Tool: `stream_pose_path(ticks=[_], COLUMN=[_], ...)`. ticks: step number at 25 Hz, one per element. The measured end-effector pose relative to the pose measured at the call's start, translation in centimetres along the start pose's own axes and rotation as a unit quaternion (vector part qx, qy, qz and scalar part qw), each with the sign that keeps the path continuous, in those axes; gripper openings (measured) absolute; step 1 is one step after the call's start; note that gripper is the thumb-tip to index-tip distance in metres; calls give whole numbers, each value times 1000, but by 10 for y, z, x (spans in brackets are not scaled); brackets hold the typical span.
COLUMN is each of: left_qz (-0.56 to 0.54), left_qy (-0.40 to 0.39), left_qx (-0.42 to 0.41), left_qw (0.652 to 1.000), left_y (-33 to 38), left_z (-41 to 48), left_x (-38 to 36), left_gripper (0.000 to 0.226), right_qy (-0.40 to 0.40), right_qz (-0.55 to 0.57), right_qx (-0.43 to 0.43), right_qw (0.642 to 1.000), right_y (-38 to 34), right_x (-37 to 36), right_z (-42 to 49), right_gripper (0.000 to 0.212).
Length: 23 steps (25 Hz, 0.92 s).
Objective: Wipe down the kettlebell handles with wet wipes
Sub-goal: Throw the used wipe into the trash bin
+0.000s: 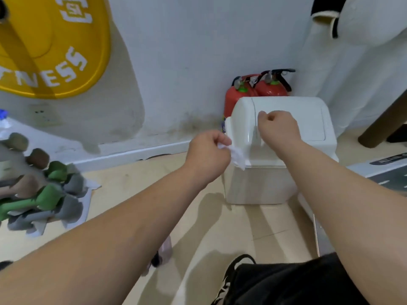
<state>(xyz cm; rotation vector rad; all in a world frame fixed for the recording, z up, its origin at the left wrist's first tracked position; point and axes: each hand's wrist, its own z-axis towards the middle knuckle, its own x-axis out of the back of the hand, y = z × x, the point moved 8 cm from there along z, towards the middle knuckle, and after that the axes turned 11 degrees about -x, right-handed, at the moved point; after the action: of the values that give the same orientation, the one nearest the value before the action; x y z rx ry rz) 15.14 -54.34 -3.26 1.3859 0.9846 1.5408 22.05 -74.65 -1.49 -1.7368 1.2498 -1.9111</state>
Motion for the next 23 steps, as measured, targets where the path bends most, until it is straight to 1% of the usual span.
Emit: stream_pose_path(ticks=[2,3,5,7,8,9,10,11,12,13,14,15,16,17,18,19,20,21,22,23], left_qz=[52,91,183,255,295,350,427,502,561,600,621,627,628,616,591,554,510,468,442,435], left_qy=[-63,-95,-157,-212,-230,-240,-250,-269,-304,-334,-352,-361,-366,-355,-328,-278,-229,-187,-167,-150], left_qx=[-53,-88,-155,-201,-239,-286,-330,-338,-297,-250,-216,-212,-215,-244,-284,-337,-365,-379,-371,-364], left_qw=[995,987,958,922,896,859,804,749,711,683,666,657,653,659,679,709,745,776,799,810], left_y=[17,24,33,34,35,37,37,32,22,14,10,12,16,21,28,36,42,45,44,43], left_z=[26,37,56,71,76,79,80,80,80,80,80,80,79,80,80,82,82,82,82,82], left_x=[-36,-53,-84,-112,-124,-137,-150,-162,-170,-175,-178,-183,-183,-183,-178,-168,-154,-137,-122,-109], left_gripper=[36,44,57,67,66,56,43,40,48,54,57,57,55,50,42,32,25,23,26,29], right_qy=[11,17,40,69,79,85,83,76,66,55,49,49,53,67,88,115,134,138,120,82], right_qz=[22,45,99,149,168,186,197,198,193,186,181,177,178,171,156,137,124,124,130,137], right_qx=[-24,-40,-72,-91,-97,-98,-99,-100,-100,-102,-104,-107,-107,-102,-90,-75,-56,-35,-19,-9], right_qw=[999,998,992,982,978,974,972,972,974,976,977,977,977,978,980,981,982,982,984,987], right_y=[19,27,39,43,43,44,43,43,43,42,42,42,41,40,37,33,29,23,16,10], right_x=[5,6,11,19,21,22,22,20,17,13,11,10,9,11,13,17,20,20,18,10], right_z=[19,25,35,44,48,50,52,52,52,51,50,49,49,49,48,46,44,44,43,44], right_gripper=[45,46,44,40,39,39,41,44,46,46,46,45,44,43,42,42,43,44,46,48])
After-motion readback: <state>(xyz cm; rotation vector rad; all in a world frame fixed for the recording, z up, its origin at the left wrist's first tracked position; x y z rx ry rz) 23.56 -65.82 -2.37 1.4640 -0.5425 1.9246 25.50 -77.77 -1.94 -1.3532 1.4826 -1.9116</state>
